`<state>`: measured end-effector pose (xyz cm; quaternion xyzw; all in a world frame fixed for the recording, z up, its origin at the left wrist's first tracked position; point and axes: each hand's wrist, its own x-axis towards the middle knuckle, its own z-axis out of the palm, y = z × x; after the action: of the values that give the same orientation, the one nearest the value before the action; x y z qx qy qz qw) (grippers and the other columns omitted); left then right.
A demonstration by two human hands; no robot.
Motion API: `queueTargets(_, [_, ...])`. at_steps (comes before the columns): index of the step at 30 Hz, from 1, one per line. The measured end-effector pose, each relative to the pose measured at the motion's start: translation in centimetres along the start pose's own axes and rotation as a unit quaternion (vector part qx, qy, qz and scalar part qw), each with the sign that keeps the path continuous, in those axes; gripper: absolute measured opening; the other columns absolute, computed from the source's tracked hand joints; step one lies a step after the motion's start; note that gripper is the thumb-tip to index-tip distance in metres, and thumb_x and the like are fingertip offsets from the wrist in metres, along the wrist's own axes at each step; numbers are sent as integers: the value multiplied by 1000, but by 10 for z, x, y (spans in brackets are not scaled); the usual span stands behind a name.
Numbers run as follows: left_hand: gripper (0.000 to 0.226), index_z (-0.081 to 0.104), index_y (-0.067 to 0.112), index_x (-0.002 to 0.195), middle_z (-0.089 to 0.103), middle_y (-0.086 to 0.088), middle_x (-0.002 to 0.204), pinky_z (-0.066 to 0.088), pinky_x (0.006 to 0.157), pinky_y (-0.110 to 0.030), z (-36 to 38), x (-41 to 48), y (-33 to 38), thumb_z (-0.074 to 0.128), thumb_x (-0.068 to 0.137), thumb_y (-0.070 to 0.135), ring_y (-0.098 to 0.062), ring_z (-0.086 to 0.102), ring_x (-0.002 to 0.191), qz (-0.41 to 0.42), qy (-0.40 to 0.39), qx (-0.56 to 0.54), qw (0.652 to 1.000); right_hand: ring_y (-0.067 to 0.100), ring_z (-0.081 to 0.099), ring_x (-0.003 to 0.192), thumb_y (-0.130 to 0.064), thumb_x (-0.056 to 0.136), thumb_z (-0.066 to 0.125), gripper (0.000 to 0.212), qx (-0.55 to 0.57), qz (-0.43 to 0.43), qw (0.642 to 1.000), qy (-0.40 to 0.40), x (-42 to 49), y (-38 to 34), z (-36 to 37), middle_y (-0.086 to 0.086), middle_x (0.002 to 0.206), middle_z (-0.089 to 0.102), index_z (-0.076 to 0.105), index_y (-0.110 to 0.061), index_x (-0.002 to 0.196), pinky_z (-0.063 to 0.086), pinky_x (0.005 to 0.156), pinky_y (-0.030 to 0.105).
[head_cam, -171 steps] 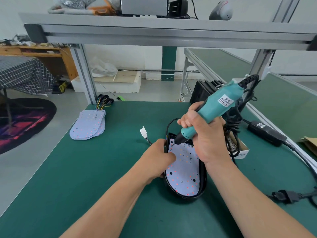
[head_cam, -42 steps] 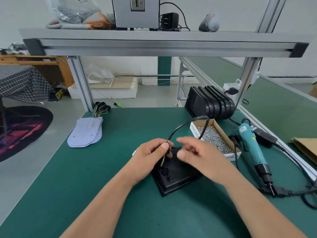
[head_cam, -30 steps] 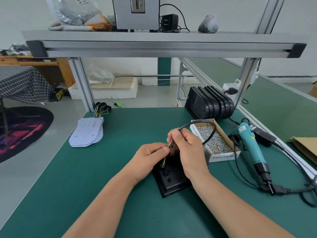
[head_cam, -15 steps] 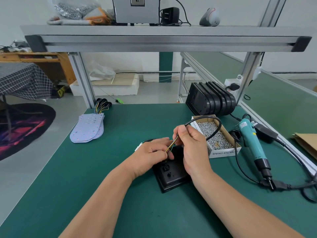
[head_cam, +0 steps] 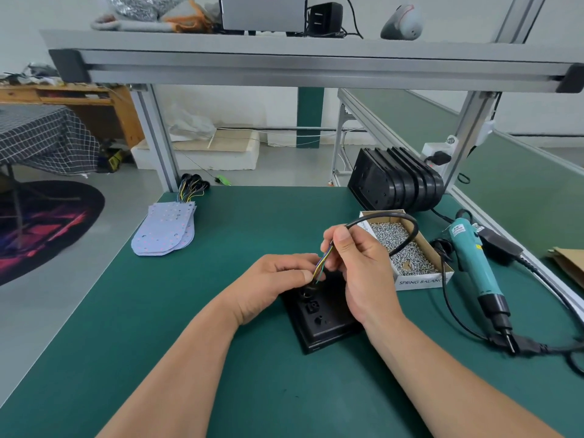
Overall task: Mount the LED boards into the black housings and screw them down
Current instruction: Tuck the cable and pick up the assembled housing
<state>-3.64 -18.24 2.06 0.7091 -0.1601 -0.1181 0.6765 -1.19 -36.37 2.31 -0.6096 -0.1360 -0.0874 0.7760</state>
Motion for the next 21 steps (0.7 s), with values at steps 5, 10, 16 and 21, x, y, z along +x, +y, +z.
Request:
queueTargets(5, [20, 70, 12, 77, 69, -12, 113, 45, 86, -15, 4, 0, 7, 53, 84, 3, -10, 59, 98, -1, -19, 34, 999, 17, 56, 62, -33, 106, 58, 28, -12, -2, 1000, 11, -1, 0, 1, 4, 82, 68, 72, -19, 87, 48, 61, 25])
queueTargets(10, [12, 58, 10, 72, 66, -24, 116, 43, 84, -19, 10, 2, 10, 48, 74, 4, -14, 56, 99, 11, -11, 64, 998, 17, 55, 63, -32, 107, 57, 29, -7, 1, 1000, 23, -3, 0, 2, 5, 81, 67, 71, -18, 85, 49, 62, 25])
queueTargets(16, [19, 68, 8, 81, 71, -7, 127, 46, 91, -25, 7, -1, 6, 51, 73, 11, -11, 61, 107, -7, 13, 93, 996, 18, 56, 63, -31, 107, 57, 28, -18, -1, 1000, 11, -4, -2, 1, 6, 82, 66, 71, -17, 86, 49, 63, 27])
queueTargets(21, [45, 69, 18, 131, 73, 5, 129, 49, 109, -34, 5, -3, 4, 66, 87, 26, -10, 65, 122, -17, 11, 100, 995, 16, 59, 64, -30, 106, 58, 25, -18, 4, 1000, 18, -1, -8, -4, 6, 85, 69, 74, -18, 91, 51, 63, 25])
